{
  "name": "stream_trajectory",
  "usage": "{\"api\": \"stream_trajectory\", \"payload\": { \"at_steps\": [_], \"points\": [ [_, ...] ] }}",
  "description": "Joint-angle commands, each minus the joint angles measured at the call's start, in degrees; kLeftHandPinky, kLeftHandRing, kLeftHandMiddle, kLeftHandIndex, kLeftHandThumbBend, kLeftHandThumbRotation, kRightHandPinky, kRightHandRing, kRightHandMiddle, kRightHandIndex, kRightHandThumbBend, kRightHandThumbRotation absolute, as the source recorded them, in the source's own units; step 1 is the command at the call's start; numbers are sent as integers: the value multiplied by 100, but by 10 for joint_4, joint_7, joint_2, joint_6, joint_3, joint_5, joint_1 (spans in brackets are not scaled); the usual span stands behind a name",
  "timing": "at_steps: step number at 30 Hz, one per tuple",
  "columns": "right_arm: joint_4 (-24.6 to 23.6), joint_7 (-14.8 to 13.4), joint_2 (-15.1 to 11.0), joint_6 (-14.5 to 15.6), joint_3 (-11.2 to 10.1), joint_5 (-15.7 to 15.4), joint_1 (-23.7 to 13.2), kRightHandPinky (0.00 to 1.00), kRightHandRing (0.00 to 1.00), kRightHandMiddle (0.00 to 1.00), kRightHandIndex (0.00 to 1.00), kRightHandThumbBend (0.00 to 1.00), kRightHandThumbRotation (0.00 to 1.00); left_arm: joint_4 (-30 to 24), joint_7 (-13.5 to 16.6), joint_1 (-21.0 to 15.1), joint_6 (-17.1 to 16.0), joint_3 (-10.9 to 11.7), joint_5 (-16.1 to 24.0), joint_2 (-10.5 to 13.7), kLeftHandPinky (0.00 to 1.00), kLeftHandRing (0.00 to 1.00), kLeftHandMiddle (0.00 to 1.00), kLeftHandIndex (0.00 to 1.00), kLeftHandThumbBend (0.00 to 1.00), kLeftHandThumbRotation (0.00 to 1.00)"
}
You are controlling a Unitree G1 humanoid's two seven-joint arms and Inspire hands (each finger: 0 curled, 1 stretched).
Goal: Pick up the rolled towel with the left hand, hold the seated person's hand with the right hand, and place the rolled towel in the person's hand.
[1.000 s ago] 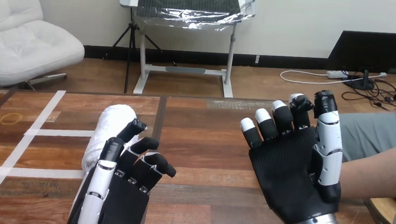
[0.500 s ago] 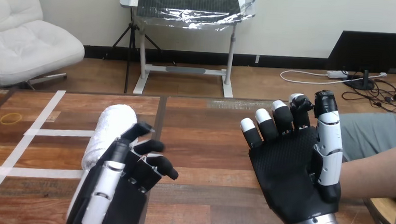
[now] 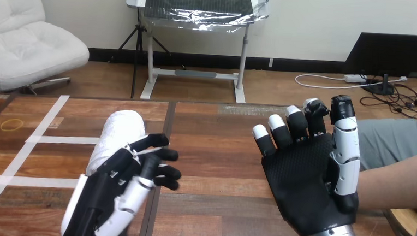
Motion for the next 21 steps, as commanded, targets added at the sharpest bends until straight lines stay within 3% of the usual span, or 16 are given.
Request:
{"api": "stream_trajectory", "payload": {
  "at_steps": [1, 11, 15, 21],
  "points": [
    [-3, 3, 34, -5, 5, 10, 57, 16, 24, 32, 35, 54, 31, -28, 117, -59, -87, 55, 249, -45, 56, 63, 71, 73, 56, 33],
    [0, 5, 35, -5, 4, 9, 55, 16, 23, 32, 35, 53, 32, -58, 216, -85, -52, 74, 392, -32, 70, 72, 76, 78, 68, 41],
    [2, 5, 35, -4, 4, 10, 55, 15, 23, 32, 35, 53, 32, -66, 237, -97, -29, 76, 427, -23, 75, 77, 80, 81, 71, 43],
    [3, 7, 35, -4, 4, 10, 54, 15, 23, 32, 35, 52, 32, -84, 248, -115, 30, 78, 472, -19, 81, 83, 85, 85, 75, 46]
  ]
}}
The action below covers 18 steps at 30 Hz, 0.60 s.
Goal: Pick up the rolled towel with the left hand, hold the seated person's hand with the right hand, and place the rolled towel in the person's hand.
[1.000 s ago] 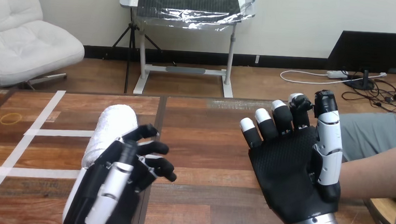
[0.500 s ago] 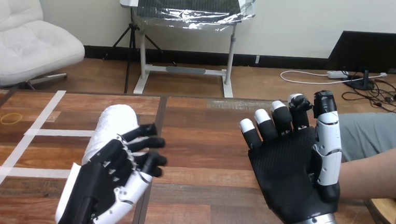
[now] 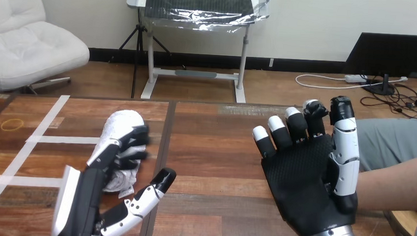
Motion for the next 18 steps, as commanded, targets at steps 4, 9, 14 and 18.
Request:
{"api": "stream_trajectory", "payload": {
  "at_steps": [4, 9, 14, 18],
  "points": [
    [0, 6, 34, -2, 4, 13, 54, 15, 23, 32, 34, 52, 32, -83, 68, -124, 69, 40, 160, -19, 83, 84, 87, 87, 76, 46],
    [0, 4, 35, -2, 4, 12, 55, 15, 23, 32, 34, 52, 33, -82, 72, -150, 136, 38, 219, -23, 82, 84, 87, 89, 80, 52],
    [0, 3, 36, -1, 3, 15, 57, 15, 23, 32, 34, 52, 32, -71, 74, -174, 183, 33, 269, -22, 79, 83, 87, 89, 84, 61],
    [2, 8, 36, -2, 2, 13, 58, 15, 23, 32, 34, 52, 32, -53, 76, -197, 218, 26, 311, -16, 79, 84, 87, 90, 85, 67]
  ]
}}
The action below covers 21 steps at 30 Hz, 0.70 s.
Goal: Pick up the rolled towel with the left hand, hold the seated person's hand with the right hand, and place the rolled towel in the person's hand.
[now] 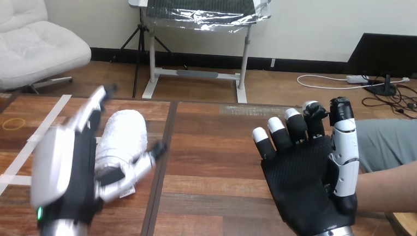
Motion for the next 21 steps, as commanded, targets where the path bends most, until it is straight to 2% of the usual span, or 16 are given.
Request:
{"api": "stream_trajectory", "payload": {
  "at_steps": [1, 12, 21],
  "points": [
    [2, 9, 35, -5, 3, 13, 51, 15, 23, 32, 34, 52, 32, -17, 15, -87, 50, -4, 72, -4, 79, 84, 88, 90, 85, 68],
    [4, 10, 34, -4, 1, 13, 53, 16, 24, 32, 35, 53, 31, 39, 32, -138, 99, -16, 124, 8, 85, 87, 89, 91, 84, 72],
    [1, 1, 34, -3, 1, 9, 53, 15, 23, 32, 34, 55, 30, 83, 43, -171, 116, -20, 131, 19, 88, 89, 89, 91, 82, 70]
  ]
}}
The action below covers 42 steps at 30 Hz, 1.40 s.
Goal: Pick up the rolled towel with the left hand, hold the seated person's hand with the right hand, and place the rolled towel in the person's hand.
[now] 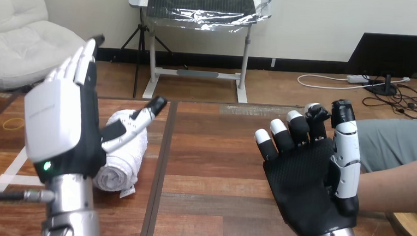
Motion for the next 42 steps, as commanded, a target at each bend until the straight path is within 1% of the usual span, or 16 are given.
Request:
{"api": "stream_trajectory", "payload": {
  "at_steps": [1, 6, 11, 14, 17, 19, 23, 25, 27, 32, 35, 38, 42],
  "points": [
    [-7, 1, 34, -4, 8, 4, 51, 15, 23, 32, 34, 55, 30, 39, 10, -43, 9, -9, 9, 12, 88, 89, 90, 91, 82, 70],
    [-7, 2, 33, -3, 8, 4, 51, 15, 22, 31, 33, 55, 30, 66, 13, -63, 9, -9, 0, 20, 88, 88, 89, 91, 82, 69],
    [-8, 1, 31, -2, 9, 3, 52, 15, 22, 31, 33, 54, 30, 96, 12, -82, 9, -10, -8, 26, 85, 86, 89, 91, 82, 69],
    [-9, 1, 30, -5, 10, -5, 52, 15, 22, 31, 33, 54, 30, 119, 11, -94, 6, -12, -13, 31, 83, 85, 88, 90, 82, 69],
    [-8, 3, 30, -4, 9, -6, 51, 15, 22, 31, 32, 54, 31, 140, 6, -106, 6, -15, -19, 35, 82, 84, 88, 90, 81, 70],
    [-8, 4, 30, -5, 9, -7, 52, 15, 22, 31, 32, 53, 31, 153, -8, -116, 14, -18, -22, 38, 82, 85, 88, 90, 81, 70],
    [-7, 5, 30, -5, 9, -7, 52, 14, 22, 31, 32, 53, 31, 176, -22, -132, 26, -25, -22, 42, 84, 85, 89, 91, 82, 71],
    [-7, 4, 30, -3, 8, -6, 51, 14, 22, 31, 32, 53, 31, 193, -32, -143, 37, -29, -20, 45, 84, 86, 90, 92, 83, 72],
    [-7, 4, 30, -3, 8, -6, 50, 14, 22, 31, 32, 53, 31, 208, -36, -153, 45, -32, -21, 46, 85, 86, 90, 92, 84, 74],
    [-7, 4, 28, -3, 7, -7, 49, 14, 22, 31, 32, 53, 31, 243, -41, -175, 58, -38, -29, 48, 84, 85, 90, 92, 85, 73],
    [-7, 6, 28, -3, 7, -7, 48, 14, 22, 31, 33, 53, 31, 264, -48, -190, 67, -42, -34, 50, 83, 85, 90, 92, 86, 74],
    [-7, 4, 27, -1, 6, -4, 47, 14, 22, 31, 33, 53, 31, 291, -49, -205, 65, -43, -44, 52, 83, 85, 90, 92, 87, 74],
    [-7, -3, 28, 3, 4, 1, 46, 14, 22, 31, 33, 54, 30, 327, -66, -227, 66, -41, -72, 52, 84, 86, 90, 92, 87, 74]
  ]
}}
